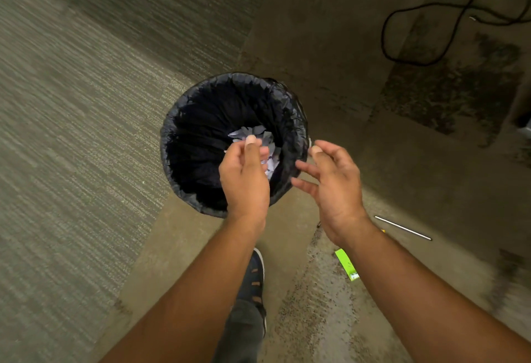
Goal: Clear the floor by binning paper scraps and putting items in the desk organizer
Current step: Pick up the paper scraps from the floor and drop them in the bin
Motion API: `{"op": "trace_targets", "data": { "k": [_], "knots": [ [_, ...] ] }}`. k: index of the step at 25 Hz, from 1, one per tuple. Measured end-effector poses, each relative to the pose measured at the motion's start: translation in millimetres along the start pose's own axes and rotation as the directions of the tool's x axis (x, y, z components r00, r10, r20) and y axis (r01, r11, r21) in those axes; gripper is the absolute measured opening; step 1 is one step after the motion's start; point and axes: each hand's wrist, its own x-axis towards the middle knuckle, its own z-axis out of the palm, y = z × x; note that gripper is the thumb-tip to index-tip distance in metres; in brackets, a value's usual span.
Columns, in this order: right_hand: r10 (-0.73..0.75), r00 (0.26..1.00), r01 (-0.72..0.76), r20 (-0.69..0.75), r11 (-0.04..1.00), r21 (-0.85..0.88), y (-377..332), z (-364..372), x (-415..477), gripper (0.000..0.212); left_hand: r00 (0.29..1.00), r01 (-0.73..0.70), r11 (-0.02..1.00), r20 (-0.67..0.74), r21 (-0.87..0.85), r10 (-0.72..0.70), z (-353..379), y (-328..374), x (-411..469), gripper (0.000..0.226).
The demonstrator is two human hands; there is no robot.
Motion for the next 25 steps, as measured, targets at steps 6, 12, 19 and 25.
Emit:
{"op": "trace_targets", "data": {
  "k": [6,12,19,25],
  "knots": [
    [0.007,0.995,-0.008,-0.1,1.0,-0.004,9.7,-93.3,24.3,0.024,0.968,-0.133,0.991,0.218,0.015,0.126,86.2,-38.7,-39.8,0.011],
    [0.004,0.985,-0.01,-0.17,0.999,-0.032,48.5,-173.4,62.9,0.024,0.959,-0.223,0.903,0.249,0.367,0.136,135.5,-132.9,-20.3,0.012],
    [-0.004,0.984,-0.016,-0.177,0.994,-0.107,102.5,-255.2,103.9,0.024,0.913,-0.408,0.523,0.34,0.748,0.226,162.9,-222.8,58.5,0.033],
    [-0.008,0.984,-0.026,-0.179,0.981,-0.19,126.4,-302.5,119.0,0.022,0.932,-0.321,0.167,0.28,0.932,0.229,195.0,-244.8,121.1,0.037]
  ]
}}
